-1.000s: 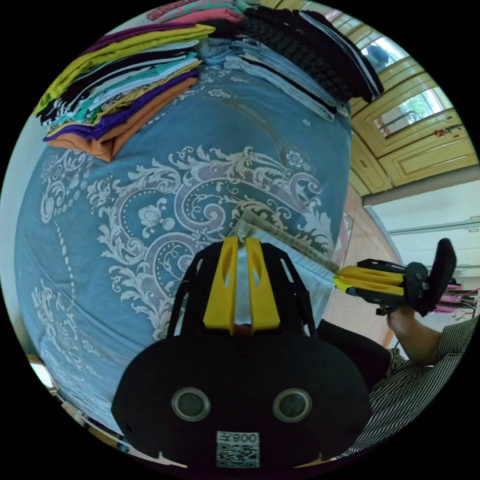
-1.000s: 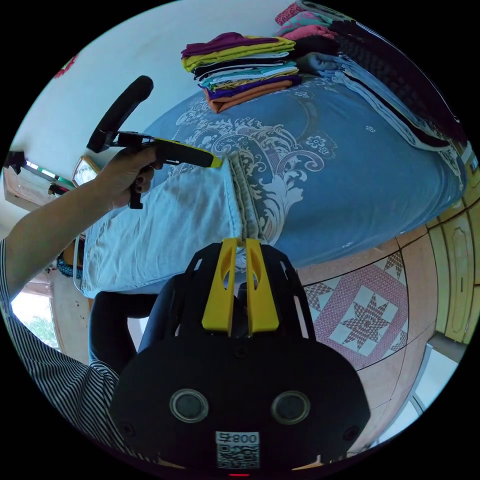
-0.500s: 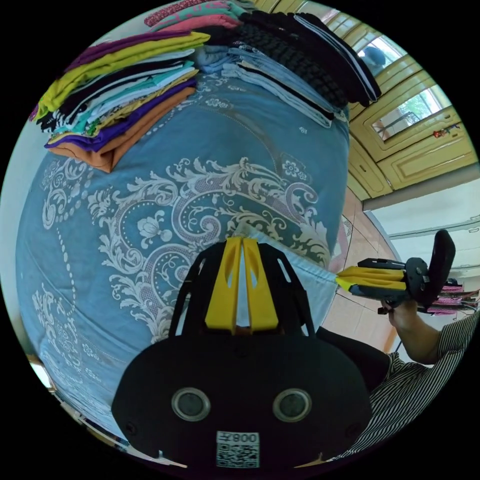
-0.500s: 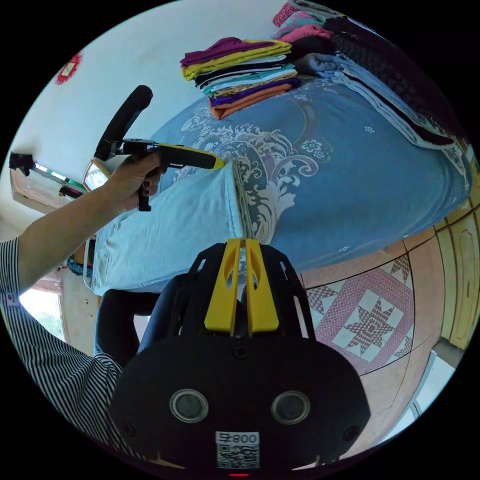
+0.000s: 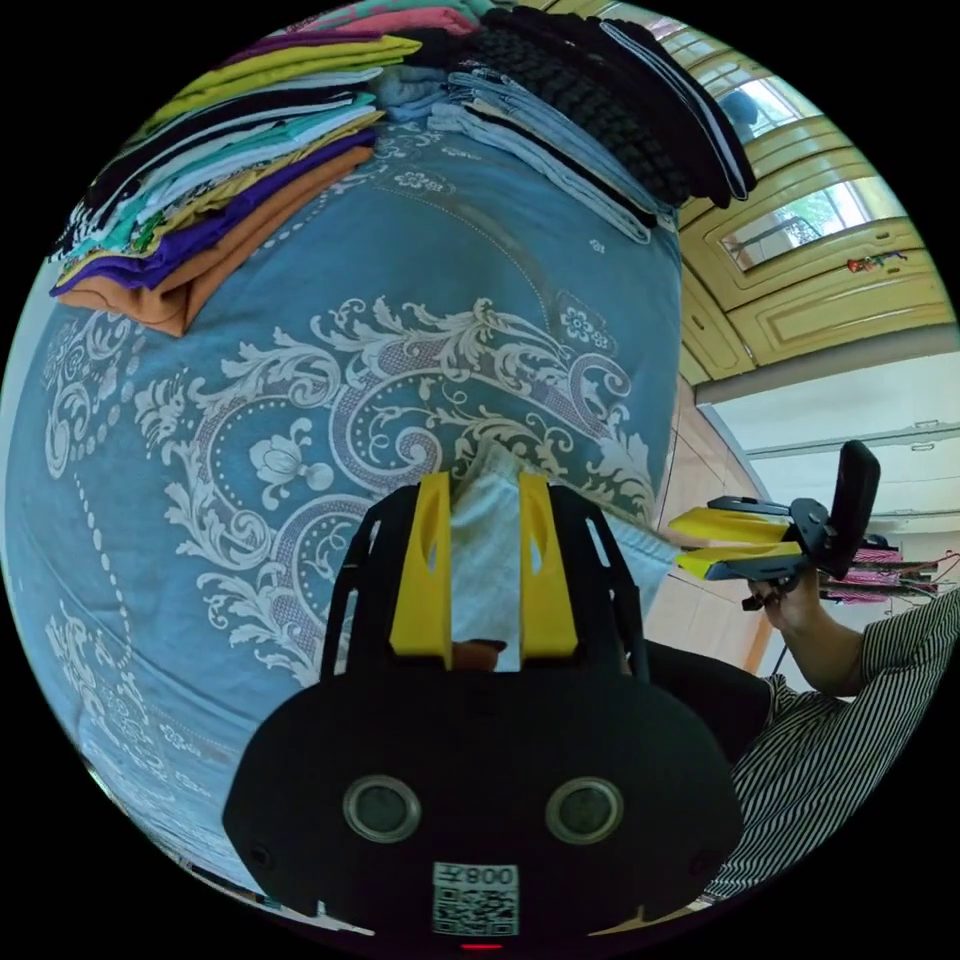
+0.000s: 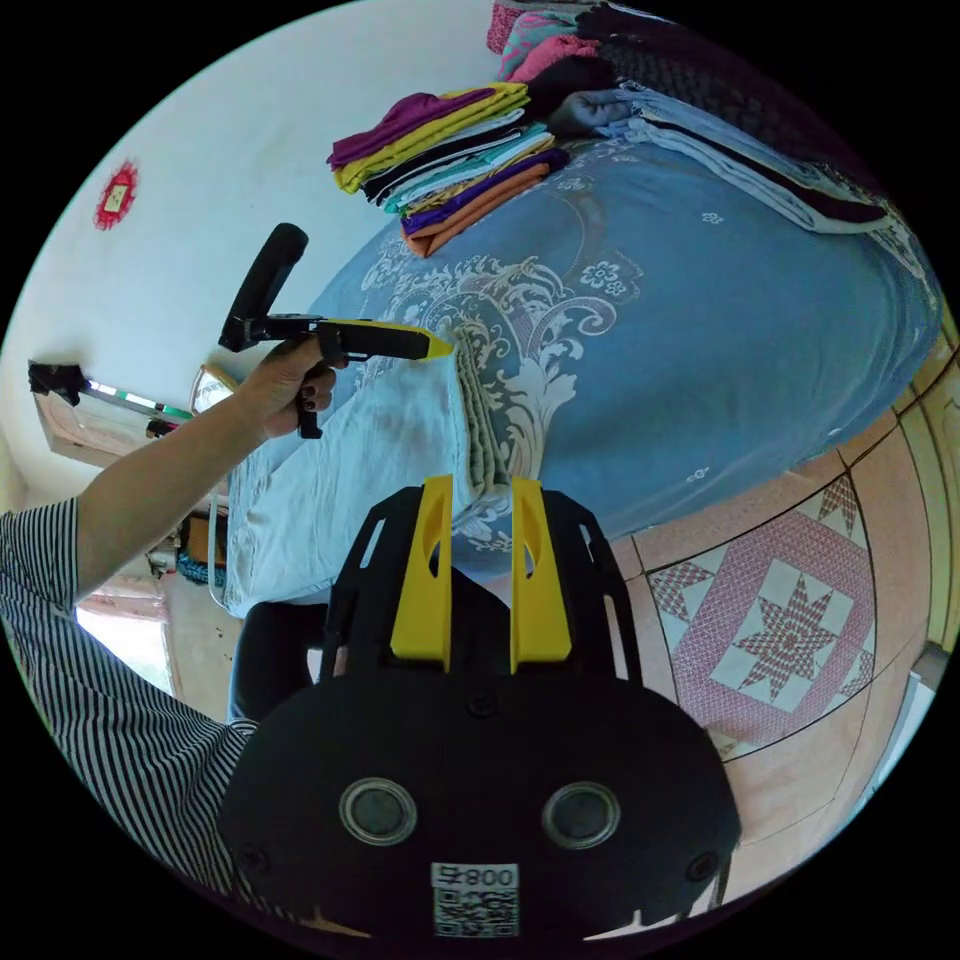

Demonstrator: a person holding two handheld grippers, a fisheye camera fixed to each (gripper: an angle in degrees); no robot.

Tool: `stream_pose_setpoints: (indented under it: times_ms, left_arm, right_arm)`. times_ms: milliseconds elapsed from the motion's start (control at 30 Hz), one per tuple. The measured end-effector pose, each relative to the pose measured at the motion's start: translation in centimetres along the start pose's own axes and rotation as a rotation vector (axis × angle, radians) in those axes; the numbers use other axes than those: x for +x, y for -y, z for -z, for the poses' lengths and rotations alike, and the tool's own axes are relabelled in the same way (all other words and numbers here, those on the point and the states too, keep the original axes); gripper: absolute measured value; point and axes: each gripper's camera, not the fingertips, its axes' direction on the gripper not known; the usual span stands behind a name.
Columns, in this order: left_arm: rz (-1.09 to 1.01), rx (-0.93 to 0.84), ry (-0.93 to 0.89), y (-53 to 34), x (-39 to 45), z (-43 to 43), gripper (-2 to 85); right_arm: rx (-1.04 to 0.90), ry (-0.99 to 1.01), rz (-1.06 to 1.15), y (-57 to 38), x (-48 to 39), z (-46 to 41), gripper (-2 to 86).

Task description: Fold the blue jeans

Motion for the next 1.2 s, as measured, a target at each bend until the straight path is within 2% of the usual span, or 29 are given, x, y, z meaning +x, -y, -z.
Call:
stream_pose_setpoints:
  times_ms: [167,700,1000,1200]
  left_arm:
    - [-0.017,-0.003,-0.078,-1.0,-1.1,0.0,7.1]
    - [-0.002,0.029,-0.125,-10.4,-6.6,-3.3,2.7]
    - [-0.041,0.110,-0.102,-20.2,-10.6,-6.3,2.7]
    - [-0.041,0.222,-0.105,-29.8,-14.9,-8.2,2.9]
  right_arm:
    - [-0.042,0.029,-0.024,0.7,-0.3,-1.5,9.3]
    - [-0.026,0.132,-0.078,4.4,-6.6,-1.4,6.2]
    - [0.037,0.131,0.046,7.3,-18.1,1.5,5.7]
    - [0.091,0.143,0.202,9.8,-29.8,3.8,5.7]
